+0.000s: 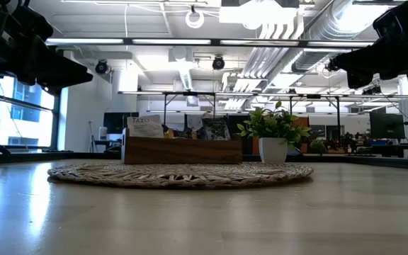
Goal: Pick & Place Tea
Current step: Return to Home Position
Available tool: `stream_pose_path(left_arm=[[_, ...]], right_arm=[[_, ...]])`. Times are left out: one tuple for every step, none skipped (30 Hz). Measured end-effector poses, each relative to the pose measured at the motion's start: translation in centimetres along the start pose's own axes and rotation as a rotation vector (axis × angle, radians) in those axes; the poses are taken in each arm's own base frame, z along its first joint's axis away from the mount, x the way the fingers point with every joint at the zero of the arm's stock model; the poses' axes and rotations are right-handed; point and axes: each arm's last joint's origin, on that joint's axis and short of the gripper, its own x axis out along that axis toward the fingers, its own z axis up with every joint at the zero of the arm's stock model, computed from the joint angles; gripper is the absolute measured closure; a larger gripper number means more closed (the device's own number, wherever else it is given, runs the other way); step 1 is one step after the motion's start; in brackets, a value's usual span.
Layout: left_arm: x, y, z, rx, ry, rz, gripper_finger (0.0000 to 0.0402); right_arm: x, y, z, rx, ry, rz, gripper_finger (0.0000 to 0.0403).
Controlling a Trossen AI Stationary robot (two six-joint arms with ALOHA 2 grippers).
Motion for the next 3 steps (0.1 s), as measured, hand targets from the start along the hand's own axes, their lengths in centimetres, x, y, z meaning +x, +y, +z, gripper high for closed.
stream_pose_path(left_arm=[[0.00,0.00,0.00,0.000,0.000,0.000,0.0263],[0.00,0.00,0.00,0.000,0.000,0.000,0.0263],[0.00,0.00,0.00,0.000,0.000,0.000,0.0263]], right_arm=[[0.00,0.00,0.00,0.000,0.000,0.000,0.0371],[0.00,0.00,-0.01,0.000,0.000,0.000,0.0370],[0.00,0.00,0.00,0.000,0.000,0.000,0.0370]])
